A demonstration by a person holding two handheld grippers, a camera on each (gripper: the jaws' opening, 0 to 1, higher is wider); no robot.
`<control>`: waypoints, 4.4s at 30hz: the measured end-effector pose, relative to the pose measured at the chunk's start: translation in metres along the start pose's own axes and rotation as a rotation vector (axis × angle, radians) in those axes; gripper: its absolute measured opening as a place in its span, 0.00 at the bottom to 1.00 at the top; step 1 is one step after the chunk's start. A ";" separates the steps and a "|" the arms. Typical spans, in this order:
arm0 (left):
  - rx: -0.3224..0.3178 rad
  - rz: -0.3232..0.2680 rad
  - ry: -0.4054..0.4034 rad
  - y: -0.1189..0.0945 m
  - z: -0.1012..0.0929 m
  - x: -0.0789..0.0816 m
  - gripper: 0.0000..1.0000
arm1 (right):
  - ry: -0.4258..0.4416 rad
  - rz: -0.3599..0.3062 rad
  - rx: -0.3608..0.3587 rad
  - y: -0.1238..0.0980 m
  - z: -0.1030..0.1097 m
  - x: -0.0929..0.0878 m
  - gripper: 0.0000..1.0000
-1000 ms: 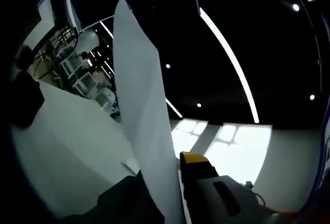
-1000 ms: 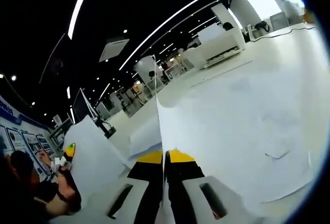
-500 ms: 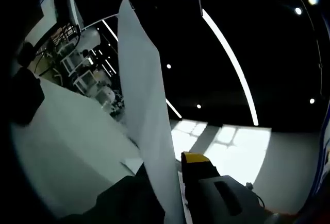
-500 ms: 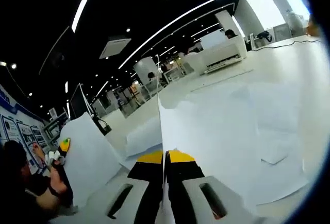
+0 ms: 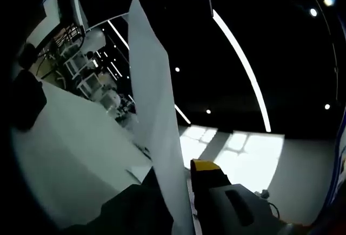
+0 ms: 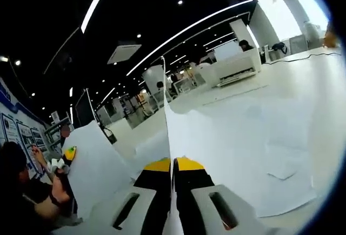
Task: Organize the stack of printing papers by aligning and flattening the scattered papers on the table
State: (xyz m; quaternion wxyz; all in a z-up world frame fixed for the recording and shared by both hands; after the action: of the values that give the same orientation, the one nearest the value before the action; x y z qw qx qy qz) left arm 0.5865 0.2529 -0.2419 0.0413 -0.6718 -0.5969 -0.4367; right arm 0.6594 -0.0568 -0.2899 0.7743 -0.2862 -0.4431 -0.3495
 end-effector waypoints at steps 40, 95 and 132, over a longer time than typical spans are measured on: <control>0.002 0.004 0.008 0.000 -0.001 0.000 0.11 | -0.056 -0.166 0.218 -0.031 0.102 0.080 0.00; -0.005 0.008 -0.005 0.001 -0.001 0.000 0.12 | -0.030 -0.295 0.565 -0.041 0.226 0.138 0.00; -0.004 0.012 -0.005 0.001 0.001 -0.001 0.12 | 0.133 -0.226 0.359 0.004 0.142 0.075 0.00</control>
State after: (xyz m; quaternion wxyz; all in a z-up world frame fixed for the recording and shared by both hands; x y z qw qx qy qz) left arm 0.5877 0.2526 -0.2423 0.0411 -0.6767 -0.5920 -0.4359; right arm 0.6206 0.0308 -0.1605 0.7963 -0.0687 -0.4755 -0.3674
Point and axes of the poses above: the point that each gripper's makers call its tool centre point, and the gripper's own axes: y roughly forward along the fingers, z roughly to its left, x roughly out of its top, the point moved 1 cm from there along -y, roughly backward along the fingers, and after that the axes turned 3 degrees about -z, right-handed, at the moved point
